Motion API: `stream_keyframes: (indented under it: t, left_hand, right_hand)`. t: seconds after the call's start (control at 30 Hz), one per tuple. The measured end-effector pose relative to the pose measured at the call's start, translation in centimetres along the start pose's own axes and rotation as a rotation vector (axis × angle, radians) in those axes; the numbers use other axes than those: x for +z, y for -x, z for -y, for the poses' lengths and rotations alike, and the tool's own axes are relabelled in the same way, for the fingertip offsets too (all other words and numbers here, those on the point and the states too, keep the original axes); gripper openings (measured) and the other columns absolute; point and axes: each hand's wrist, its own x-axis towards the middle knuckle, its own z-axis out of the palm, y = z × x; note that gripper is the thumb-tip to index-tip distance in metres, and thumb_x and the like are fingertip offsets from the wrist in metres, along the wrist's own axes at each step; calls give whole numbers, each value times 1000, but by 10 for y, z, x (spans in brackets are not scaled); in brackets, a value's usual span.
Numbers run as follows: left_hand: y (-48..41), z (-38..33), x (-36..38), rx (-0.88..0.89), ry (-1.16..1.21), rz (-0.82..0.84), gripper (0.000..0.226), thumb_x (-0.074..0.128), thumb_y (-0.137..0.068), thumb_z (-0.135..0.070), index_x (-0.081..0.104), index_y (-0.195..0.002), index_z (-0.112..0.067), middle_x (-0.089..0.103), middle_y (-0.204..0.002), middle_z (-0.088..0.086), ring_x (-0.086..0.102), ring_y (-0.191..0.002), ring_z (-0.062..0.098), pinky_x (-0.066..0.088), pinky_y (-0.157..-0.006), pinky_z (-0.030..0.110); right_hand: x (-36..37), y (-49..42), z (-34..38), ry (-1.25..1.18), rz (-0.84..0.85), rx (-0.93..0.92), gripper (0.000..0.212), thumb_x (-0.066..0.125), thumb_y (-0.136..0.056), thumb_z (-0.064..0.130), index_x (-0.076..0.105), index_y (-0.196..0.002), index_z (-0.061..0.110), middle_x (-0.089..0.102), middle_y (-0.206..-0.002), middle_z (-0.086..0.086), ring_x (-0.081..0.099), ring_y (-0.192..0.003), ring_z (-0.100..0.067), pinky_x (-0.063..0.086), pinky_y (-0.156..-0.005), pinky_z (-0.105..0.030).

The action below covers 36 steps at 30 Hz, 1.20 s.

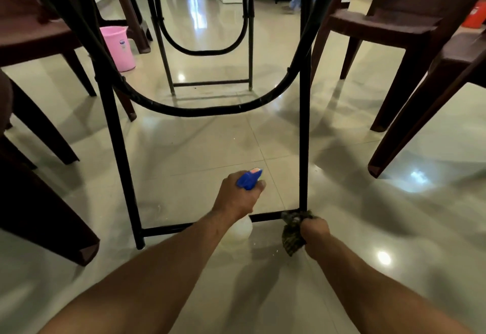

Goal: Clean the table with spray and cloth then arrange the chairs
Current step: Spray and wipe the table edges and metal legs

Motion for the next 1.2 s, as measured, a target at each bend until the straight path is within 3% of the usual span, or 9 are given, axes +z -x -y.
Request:
stream_keyframes:
  t: [0.33,0.47,0.53,0.6,0.67,0.77,0.97,1.07,1.2]
  left_hand:
    - [40,-47,-50,-157,-249,166,21,65,-82,-30,59,-69,-14,60,-63,3,63,-59,24,48,-58,33]
    - [51,-86,-70,-121,-488,194,39,61,-76,-55,71,-91,-20,68,-77,-1,65,-69,18,54,-64,31]
    - [58,-107,-73,-125,-555,233,30,58,-83,-44,70,-98,-21,68,-83,-2,64,-74,18,55,-70,31]
    - [68,-135,-83,-101,-535,283,18,58,-93,-34,69,-103,-23,71,-92,-1,62,-76,15,52,-73,27]
    - [86,-156,-93,-63,-437,299,15,62,-95,-33,69,-105,-25,72,-96,-3,65,-81,13,53,-75,26]
    - [118,-194,-110,-106,-313,313,7,65,-94,-37,66,-98,-31,68,-86,-12,62,-74,1,54,-73,24]
    - [171,-300,-157,-269,-151,368,19,67,-79,-49,66,-87,-31,73,-90,-1,66,-81,16,50,-71,29]
    - [200,-352,-182,-301,-159,391,38,66,-73,-60,63,-74,-23,66,-70,-2,58,-63,14,43,-58,31]
    - [222,-427,-208,-261,-165,432,34,72,-83,-47,58,-67,-21,64,-66,-1,55,-61,14,39,-57,32]
  right_hand:
    - [10,132,133,466,123,-182,27,47,-98,8,66,-115,-1,69,-107,-16,66,-99,-29,55,-86,-36]
    - [10,186,180,441,189,-208,27,54,-97,9,67,-119,1,70,-114,-15,68,-101,-25,55,-90,-28]
    - [13,202,189,327,199,-163,32,49,-101,11,59,-130,4,61,-129,-12,63,-104,-21,52,-87,-19]
    - [4,229,197,605,276,-299,33,49,-102,14,55,-134,9,57,-128,-8,59,-110,-22,51,-90,-23]
    - [-9,263,218,12,156,-66,28,50,-101,10,61,-126,3,64,-108,-8,62,-92,-19,53,-69,-16]
    - [-40,321,245,-192,175,98,24,46,-99,-3,68,-108,-2,69,-100,-14,65,-83,-21,53,-54,-18]
    - [-80,387,280,152,120,91,24,56,-94,3,67,-115,1,69,-116,-17,65,-98,-27,55,-90,-33]
    - [-101,439,310,19,29,115,23,49,-90,-10,67,-104,-7,68,-100,-16,61,-89,-27,53,-81,-27]
    - [-131,487,348,12,29,136,35,45,-80,-7,71,-97,9,71,-93,-14,67,-91,-32,55,-93,-41]
